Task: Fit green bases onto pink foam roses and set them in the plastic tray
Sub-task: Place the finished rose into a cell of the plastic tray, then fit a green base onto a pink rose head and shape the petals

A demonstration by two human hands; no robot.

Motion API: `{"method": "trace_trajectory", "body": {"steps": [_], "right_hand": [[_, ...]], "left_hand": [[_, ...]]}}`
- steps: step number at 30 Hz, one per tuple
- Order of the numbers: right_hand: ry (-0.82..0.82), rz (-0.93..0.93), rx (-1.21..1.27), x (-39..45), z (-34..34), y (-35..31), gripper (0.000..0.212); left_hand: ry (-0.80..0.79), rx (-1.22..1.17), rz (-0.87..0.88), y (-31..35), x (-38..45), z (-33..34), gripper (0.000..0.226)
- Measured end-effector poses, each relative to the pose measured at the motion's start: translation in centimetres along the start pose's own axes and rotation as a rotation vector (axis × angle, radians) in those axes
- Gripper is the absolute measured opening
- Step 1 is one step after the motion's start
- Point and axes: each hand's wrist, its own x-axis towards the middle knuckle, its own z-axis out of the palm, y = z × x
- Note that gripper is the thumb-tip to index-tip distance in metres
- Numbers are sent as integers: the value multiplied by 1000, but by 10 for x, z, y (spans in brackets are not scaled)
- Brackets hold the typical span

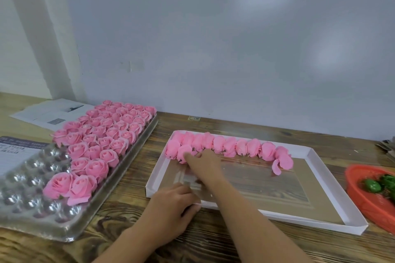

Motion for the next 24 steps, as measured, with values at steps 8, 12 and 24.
{"method": "trace_trajectory", "body": {"steps": [8, 12, 24], "right_hand": [[77, 162, -100, 40, 24, -10, 17], [73, 189, -88, 43, 26, -10, 15], [-24, 308, 562, 25, -12, 17, 11]], "left_hand": [[-1, 6, 20, -3, 1, -1, 17], [5, 1, 42, -5, 3, 0, 19], [32, 28, 43, -1, 1, 1, 6]]}}
